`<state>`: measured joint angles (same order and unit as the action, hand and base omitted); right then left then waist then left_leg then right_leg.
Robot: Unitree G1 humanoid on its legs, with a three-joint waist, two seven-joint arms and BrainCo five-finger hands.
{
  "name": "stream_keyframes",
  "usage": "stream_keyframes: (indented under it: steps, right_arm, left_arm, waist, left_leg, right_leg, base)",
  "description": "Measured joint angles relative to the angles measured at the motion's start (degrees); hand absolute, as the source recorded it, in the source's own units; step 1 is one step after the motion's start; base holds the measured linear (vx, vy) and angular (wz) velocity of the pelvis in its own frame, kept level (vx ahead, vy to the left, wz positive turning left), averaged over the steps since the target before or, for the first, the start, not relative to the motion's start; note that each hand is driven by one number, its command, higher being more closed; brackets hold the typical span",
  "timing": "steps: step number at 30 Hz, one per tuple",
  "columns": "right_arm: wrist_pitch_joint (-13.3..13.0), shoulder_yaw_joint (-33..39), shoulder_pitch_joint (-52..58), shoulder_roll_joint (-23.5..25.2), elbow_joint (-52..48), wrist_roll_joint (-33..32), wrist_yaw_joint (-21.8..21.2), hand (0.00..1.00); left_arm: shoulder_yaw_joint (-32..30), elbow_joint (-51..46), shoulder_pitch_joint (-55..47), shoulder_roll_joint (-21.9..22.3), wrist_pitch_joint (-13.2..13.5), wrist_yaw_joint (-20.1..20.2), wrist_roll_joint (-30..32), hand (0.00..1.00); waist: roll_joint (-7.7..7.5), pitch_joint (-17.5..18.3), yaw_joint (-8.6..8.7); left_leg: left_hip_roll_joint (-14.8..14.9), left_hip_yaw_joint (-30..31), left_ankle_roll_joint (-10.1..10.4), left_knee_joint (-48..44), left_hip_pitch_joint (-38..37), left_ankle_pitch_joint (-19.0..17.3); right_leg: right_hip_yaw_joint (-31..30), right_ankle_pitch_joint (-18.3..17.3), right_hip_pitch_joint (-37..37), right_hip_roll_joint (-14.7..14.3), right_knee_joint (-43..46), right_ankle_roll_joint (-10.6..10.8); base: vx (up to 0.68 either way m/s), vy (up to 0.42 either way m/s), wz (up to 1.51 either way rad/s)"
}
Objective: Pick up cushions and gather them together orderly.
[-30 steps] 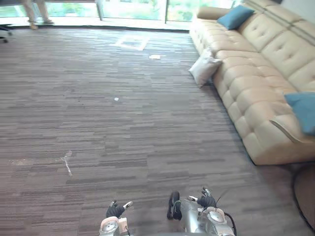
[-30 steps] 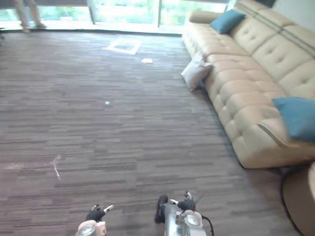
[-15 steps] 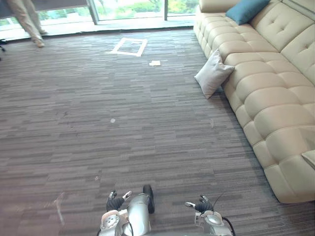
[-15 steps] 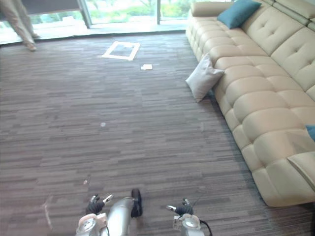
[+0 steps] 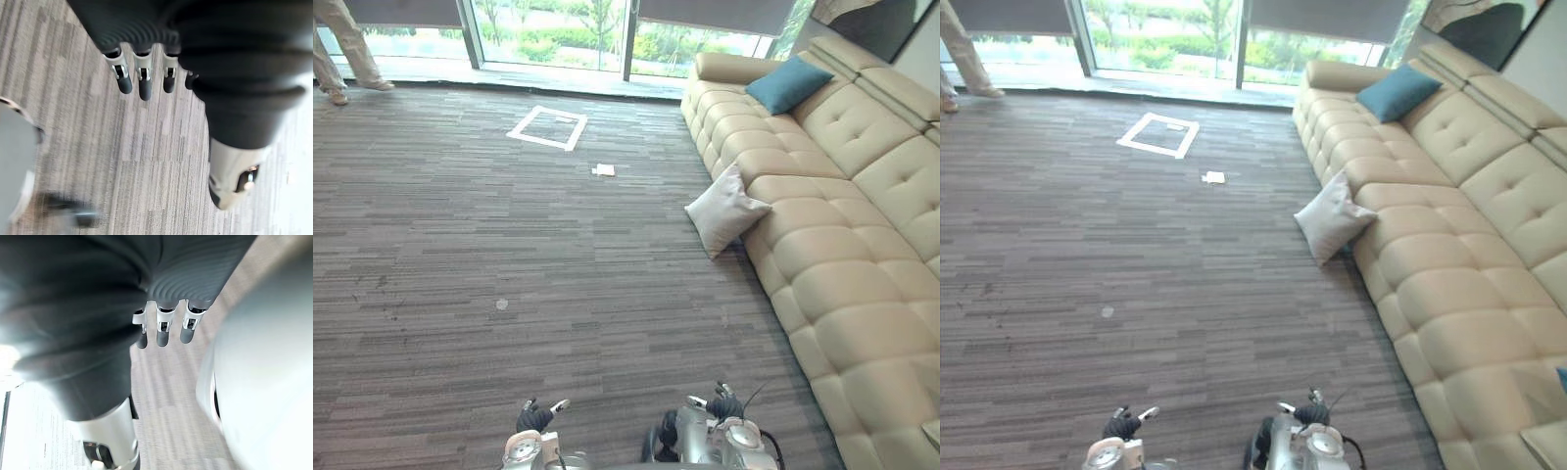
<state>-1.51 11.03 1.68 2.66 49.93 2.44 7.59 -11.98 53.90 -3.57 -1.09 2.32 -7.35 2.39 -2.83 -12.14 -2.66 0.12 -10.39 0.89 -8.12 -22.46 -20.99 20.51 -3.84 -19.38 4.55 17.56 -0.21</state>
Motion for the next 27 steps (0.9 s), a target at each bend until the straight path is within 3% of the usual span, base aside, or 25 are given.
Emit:
stream_keyframes:
  steps: [1, 2, 4, 5, 6, 7, 8, 11, 13, 14, 16, 17, 18, 19, 20, 22, 23, 24, 25, 27]
  right_arm:
    - [0.1, 0.0, 0.1, -0.4, -0.3, 0.1, -0.1, 0.0]
    - [0.4, 0.0, 0.3, -0.7, -0.6, 0.1, -0.3, 0.0]
    - [0.5, 0.0, 0.0, -1.8, -1.7, 0.1, -0.3, 0.0]
    - [0.6, -0.1, -0.4, -2.1, -1.6, 0.0, -0.3, 0.0]
    - [0.8, -0.7, -0.8, -2.4, -1.6, -0.1, -0.3, 0.0]
    - [1.1, -0.7, -0.9, -2.4, -1.0, -0.2, -0.3, 0.0]
    - [1.2, -0.7, -0.9, -0.9, 0.5, -0.3, -0.1, 0.0]
    - [1.5, -1.0, -0.5, 0.8, 1.3, -1.3, 0.0, 0.0]
    - [1.8, -1.0, -0.9, 1.3, 1.7, -1.3, 0.2, 0.0]
    - [1.8, -1.0, -0.9, 1.4, 2.5, -1.3, 0.3, 0.0]
    - [2.0, -1.0, -0.4, 1.3, 2.8, -1.3, 0.5, 0.0]
    - [2.0, -1.2, -0.1, 1.4, 2.9, -1.3, 0.6, 0.0]
    - [2.0, -1.6, 0.1, 1.3, 3.2, -1.3, 0.7, 0.0]
    - [2.2, -2.9, 0.3, 1.4, 3.5, -1.3, 0.5, 0.0]
    - [2.1, -2.8, 0.7, 1.4, 3.3, -1.3, 0.6, 0.0]
    - [2.0, -2.9, 0.8, 1.4, 3.2, -1.2, 0.8, 0.0]
    - [2.0, -3.0, 0.9, 1.3, 3.2, -1.2, 0.8, 0.0]
    - [2.0, -2.9, 1.2, 1.1, 2.9, -1.2, 0.8, 0.0]
    - [1.5, -3.0, 1.2, 0.8, 2.5, -1.2, 0.7, 0.0]
    - [1.0, -3.2, 1.3, 0.8, 1.5, -1.1, 0.3, 0.0]
  left_arm:
    - [0.2, 0.1, -0.2, 0.3, 0.0, 0.1, 0.5, 0.0]
    - [0.2, 0.4, -0.3, 1.1, 0.0, 0.2, 1.0, 0.0]
    - [-0.1, 0.8, -0.7, 3.2, 0.0, 0.3, 1.4, 0.0]
    - [-0.5, 0.7, -0.3, 3.7, -0.1, 0.4, 1.5, 0.0]
    - [-1.3, 0.7, 0.0, 4.0, -0.2, 0.4, 1.5, 0.0]
    - [-2.4, 0.6, -0.1, 4.3, -0.2, 0.4, 1.5, 0.0]
    - [-2.8, -0.8, 0.0, 3.6, -0.1, 0.5, 1.5, 0.0]
    - [-2.7, -3.2, -0.3, 2.3, 0.1, 0.4, 1.2, 0.0]
    - [-2.7, -4.9, -0.3, 2.5, 0.7, 0.3, 0.8, 0.0]
    - [-2.7, -5.3, -0.2, 2.4, 1.0, 0.3, 0.8, 0.0]
    - [-2.7, -5.5, -0.3, 3.0, 1.2, 0.1, 0.7, 0.0]
    - [-2.7, -5.6, -0.6, 3.1, 1.3, 0.0, 0.2, 0.0]
    - [-2.8, -5.7, -0.8, 3.3, 1.3, 0.0, 0.0, 0.0]
    - [-2.8, -5.9, -0.8, 2.1, 1.2, 0.1, -0.1, 0.0]
    - [-2.8, -5.9, -0.7, 1.8, 1.1, 0.1, -0.1, 0.0]
    - [-2.8, -4.6, -0.2, 1.1, 1.1, 0.0, -0.2, 0.0]
    - [-2.8, -3.2, 0.4, 0.7, 0.8, -0.1, -0.3, 0.0]
    - [-2.8, -2.3, 0.7, 0.7, 0.6, -0.1, -0.3, 0.0]
    - [-2.7, -1.4, 0.7, 0.8, 0.5, -0.1, -0.2, 0.0]
    - [-2.4, -0.9, 0.8, 0.8, -0.1, -0.1, -0.2, 0.0]
  waist:
    - [0.47, 0.3, 0.61]
    - [1.74, 1.3, 0.82]
    - [5.4, 2.2, 0.65]
    - [6.37, 1.9, 0.69]
    - [7.41, 1.2, 0.58]
    - [7.98, 0.9, 0.16]
    - [6.75, 0.0, -0.21]
    - [4.24, -0.2, -0.86]
    - [3.51, -0.5, -1.41]
    - [3.33, -0.6, -1.99]
    - [3.51, -0.5, -2.62]
    - [3.98, -0.1, -3.2]
    - [3.9, 0.7, -3.6]
    - [1.64, 1.6, -3.61]
    - [0.91, 2.1, -3.61]
    - [-0.34, 2.5, -4.0]
    - [-0.16, 2.3, -3.77]
    - [0.27, 1.9, -3.67]
    - [0.98, 1.5, -3.35]
    - [0.94, 1.7, -1.96]
  left_leg:
    - [0.4, 2.3, 0.5, -0.5, -1.8, -0.3]
    - [1.6, 3.7, 0.5, -1.9, -1.8, -0.3]
    - [5.0, 5.9, 2.4, -13.3, 2.1, 1.3]
    - [6.1, 6.5, 3.6, -25.2, 6.9, 5.8]
    - [7.9, 6.5, 5.2, -36.6, 12.0, 13.6]
    - [10.6, 4.8, 5.8, -46.6, 16.5, 12.9]
    - [13.2, 1.6, 5.0, -55.1, 21.7, 9.5]
    - [14.0, -1.4, 3.0, -54.0, 31.2, 6.4]
    - [13.7, -2.8, 2.1, -43.2, 37.6, 4.8]
    - [12.0, -2.9, 1.9, -33.6, 38.9, 5.1]
    - [9.1, -0.5, 2.2, -19.8, 40.0, 9.4]
    - [8.9, 0.7, 2.3, -16.7, 40.4, 14.6]
    - [8.4, 0.9, 1.7, -18.1, 40.2, 17.4]
    - [7.1, -0.6, 0.7, -19.9, 40.4, 14.2]
    - [6.7, -1.6, 0.1, -20.9, 40.4, 12.4]
    - [6.2, -5.1, -1.1, -21.3, 37.5, 9.1]
    - [6.1, -6.9, -1.7, -21.0, 34.2, 7.3]
    - [5.9, -7.4, -1.7, -20.7, 31.3, 5.9]
    - [5.7, -8.0, -1.7, -19.8, 27.6, 4.3]
    - [5.3, -8.6, -1.6, -16.6, 21.8, 2.8]
  right_leg:
    - [-1.9, 5.6, -0.1, -0.3, 2.4, -5.4]
    - [-2.1, 5.5, -1.1, -0.3, 6.1, -6.8]
    - [0.4, -1.6, -0.6, -1.6, 11.5, -6.7]
    - [0.2, -4.0, 0.9, -2.8, 11.8, -6.9]
    - [-0.5, -5.1, 4.2, -4.3, 9.9, -6.9]
    - [-1.1, -5.9, 8.3, -6.2, 7.4, -7.2]
    - [-2.6, -6.7, 15.9, -7.1, 3.3, -7.5]
    - [-4.7, -6.9, 24.9, -7.0, -4.0, -7.3]
    - [-6.5, -7.6, 29.1, -6.4, -7.3, -5.9]
    - [-7.8, -8.7, 30.8, -5.3, -7.7, -4.1]
    - [-10.2, -11.3, 33.5, -3.8, -8.0, -1.3]
    - [-12.2, -13.5, 34.6, -3.5, -7.6, 0.2]
    - [-13.7, -14.9, 35.3, -2.9, -7.3, 0.7]
    - [-15.0, -15.5, 35.2, -0.7, -6.2, 1.0]
    - [-15.7, -15.3, 34.0, 0.3, -3.9, 0.9]
    - [-18.8, -12.9, 27.2, 2.9, 11.4, 2.7]
    - [-19.8, -9.0, 22.8, 4.1, 22.6, 4.2]
    - [-19.7, -8.2, 20.4, 4.7, 29.0, 4.7]
    - [-18.8, -8.4, 17.8, 5.3, 35.6, 4.9]
    - [-14.1, -9.6, 13.4, 5.5, 39.7, 4.6]
  base:
    - [0.82, -0.173, 0.71]
    - [0.97, -0.223, 0.63]
    - [0.79, -0.199, 0.22]
    - [0.75, -0.189, -0.13]
    - [0.74, -0.161, -0.32]
    - [0.86, -0.127, -0.44]
    - [0.69, -0.077, -0.35]
    - [0.57, -0.07, -0.26]
    - [0.6, 0.025, -0.54]
    - [0.53, 0.134, -0.66]
    - [0.54, 0.237, -0.75]
    - [0.47, 0.297, -0.84]
    - [0.51, 0.338, -0.69]
    - [0.56, 0.322, -0.46]
    - [0.55, 0.31, -0.53]
    - [0.5, 0.311, -0.66]
    - [0.56, 0.348, -0.52]
    - [0.53, 0.288, -0.47]
    - [0.43, 0.197, -0.31]
    - [0.39, 0.103, -0.04]
